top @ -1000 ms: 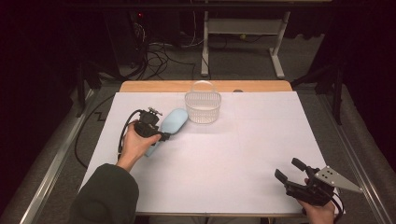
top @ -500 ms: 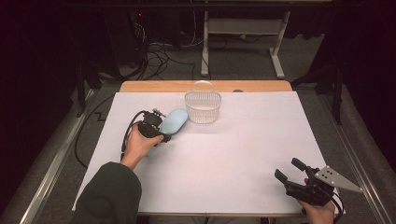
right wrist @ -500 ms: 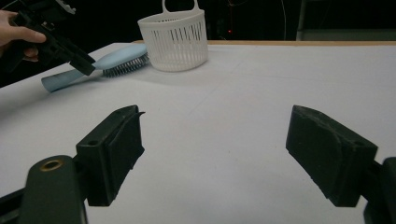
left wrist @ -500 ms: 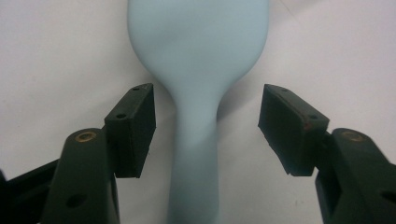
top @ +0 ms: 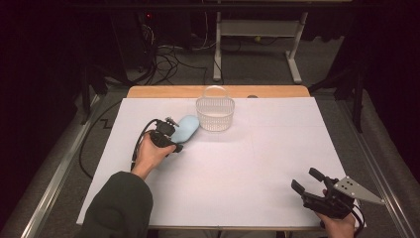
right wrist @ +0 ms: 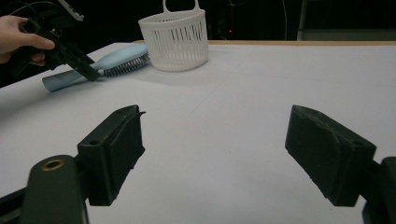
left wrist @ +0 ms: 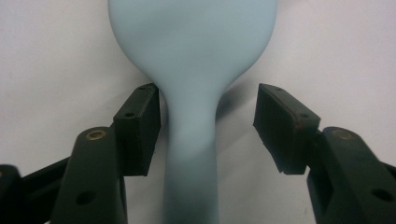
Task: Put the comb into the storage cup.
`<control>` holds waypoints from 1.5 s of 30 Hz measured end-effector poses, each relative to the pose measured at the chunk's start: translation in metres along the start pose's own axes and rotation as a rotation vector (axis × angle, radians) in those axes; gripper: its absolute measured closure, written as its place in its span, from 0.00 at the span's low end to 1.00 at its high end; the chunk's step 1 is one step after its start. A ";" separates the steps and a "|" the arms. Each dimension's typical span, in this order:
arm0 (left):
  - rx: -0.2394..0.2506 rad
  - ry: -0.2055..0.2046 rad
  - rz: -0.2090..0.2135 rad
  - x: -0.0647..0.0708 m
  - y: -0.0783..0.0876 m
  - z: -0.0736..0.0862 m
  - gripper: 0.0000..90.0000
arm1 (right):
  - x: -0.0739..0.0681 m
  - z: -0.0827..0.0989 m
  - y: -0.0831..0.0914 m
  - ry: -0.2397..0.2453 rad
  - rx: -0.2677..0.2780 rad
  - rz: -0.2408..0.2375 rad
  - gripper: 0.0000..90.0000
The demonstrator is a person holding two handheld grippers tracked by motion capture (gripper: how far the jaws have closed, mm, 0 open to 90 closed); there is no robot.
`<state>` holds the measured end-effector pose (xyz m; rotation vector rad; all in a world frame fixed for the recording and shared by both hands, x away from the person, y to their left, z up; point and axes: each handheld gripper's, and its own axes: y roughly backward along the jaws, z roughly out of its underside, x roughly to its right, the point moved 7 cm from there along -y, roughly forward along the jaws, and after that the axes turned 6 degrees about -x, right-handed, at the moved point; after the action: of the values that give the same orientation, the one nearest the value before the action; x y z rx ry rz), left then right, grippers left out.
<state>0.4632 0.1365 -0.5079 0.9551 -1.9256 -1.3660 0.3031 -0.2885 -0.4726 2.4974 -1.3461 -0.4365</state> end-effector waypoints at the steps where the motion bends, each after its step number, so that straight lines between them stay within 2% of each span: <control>1: -0.002 0.000 0.001 0.000 -0.001 0.000 0.48 | 0.000 0.000 0.000 0.000 0.000 -0.001 0.22; 12: -0.010 -0.007 -0.019 -0.002 -0.004 -0.001 0.60 | 0.000 0.000 -0.001 -0.005 0.000 -0.008 0.22; 19: -0.015 -0.004 -0.021 -0.004 -0.003 0.000 0.72 | -0.001 0.001 -0.003 0.024 -0.019 -0.001 0.22; 21: -0.018 0.000 -0.018 -0.004 -0.003 0.000 0.73 | -0.001 0.001 -0.004 0.014 -0.022 0.002 0.22; 24: -0.019 0.000 -0.036 -0.002 -0.003 0.000 0.75 | -0.001 0.001 -0.002 0.016 -0.012 -0.001 0.22; 26: -0.015 -0.012 -0.041 -0.001 -0.003 0.000 0.76 | -0.002 0.001 -0.002 0.016 -0.014 -0.009 0.22; 32: -0.011 -0.007 -0.030 -0.002 -0.003 0.000 0.77 | 0.001 0.001 -0.002 -0.004 -0.014 -0.008 0.22; 36: 0.000 -0.015 -0.047 0.000 -0.002 0.000 0.77 | 0.001 0.001 -0.001 -0.006 -0.006 -0.008 0.22; 41: 0.032 -0.012 -0.019 0.001 0.000 0.002 0.77 | 0.000 0.001 -0.002 0.004 -0.011 -0.012 0.22; 45: 0.044 -0.019 -0.017 0.002 0.002 0.003 0.77 | 0.001 0.001 -0.002 -0.002 -0.014 -0.011 0.22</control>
<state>0.4593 0.1369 -0.5063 0.9843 -1.9735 -1.3521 0.3046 -0.2879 -0.4745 2.4954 -1.3259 -0.4491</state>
